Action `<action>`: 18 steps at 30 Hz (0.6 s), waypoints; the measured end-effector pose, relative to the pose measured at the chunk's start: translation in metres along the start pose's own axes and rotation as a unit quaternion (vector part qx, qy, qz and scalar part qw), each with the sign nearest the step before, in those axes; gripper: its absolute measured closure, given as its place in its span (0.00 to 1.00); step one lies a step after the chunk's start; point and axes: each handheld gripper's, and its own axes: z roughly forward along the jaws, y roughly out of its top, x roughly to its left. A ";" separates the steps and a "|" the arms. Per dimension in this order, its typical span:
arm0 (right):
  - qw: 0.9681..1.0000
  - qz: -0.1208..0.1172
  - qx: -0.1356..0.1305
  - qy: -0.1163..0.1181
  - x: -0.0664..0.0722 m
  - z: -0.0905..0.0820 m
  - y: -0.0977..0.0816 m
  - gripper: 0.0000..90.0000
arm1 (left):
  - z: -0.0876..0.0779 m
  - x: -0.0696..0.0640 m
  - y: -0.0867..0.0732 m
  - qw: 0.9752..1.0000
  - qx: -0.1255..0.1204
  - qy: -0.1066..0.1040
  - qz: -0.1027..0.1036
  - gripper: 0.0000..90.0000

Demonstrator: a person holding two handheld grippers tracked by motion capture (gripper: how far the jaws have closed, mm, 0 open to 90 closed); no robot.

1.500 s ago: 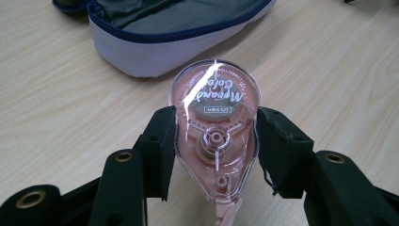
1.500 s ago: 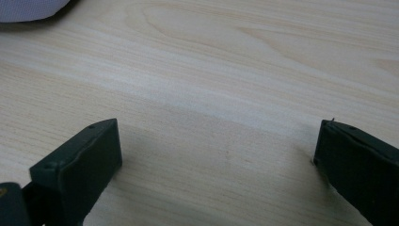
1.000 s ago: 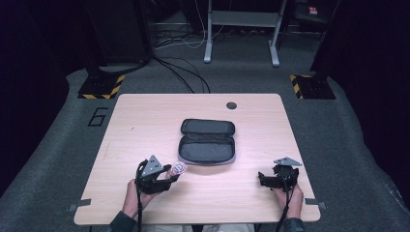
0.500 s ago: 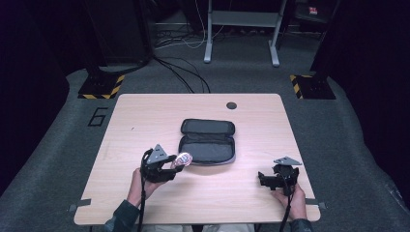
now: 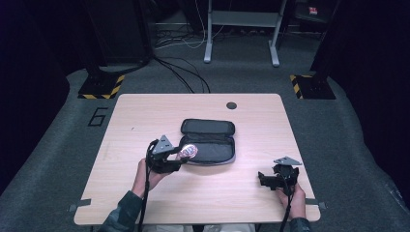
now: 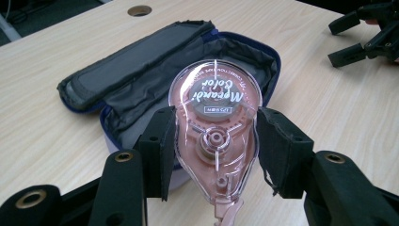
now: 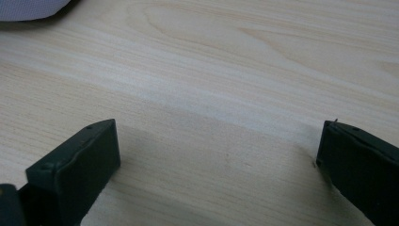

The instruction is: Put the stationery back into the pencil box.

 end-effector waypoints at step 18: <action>1.000 -0.002 0.003 0.001 0.000 0.000 0.000 0.00 | 0.032 0.012 0.022 1.000 0.014 -0.003 0.010 0.56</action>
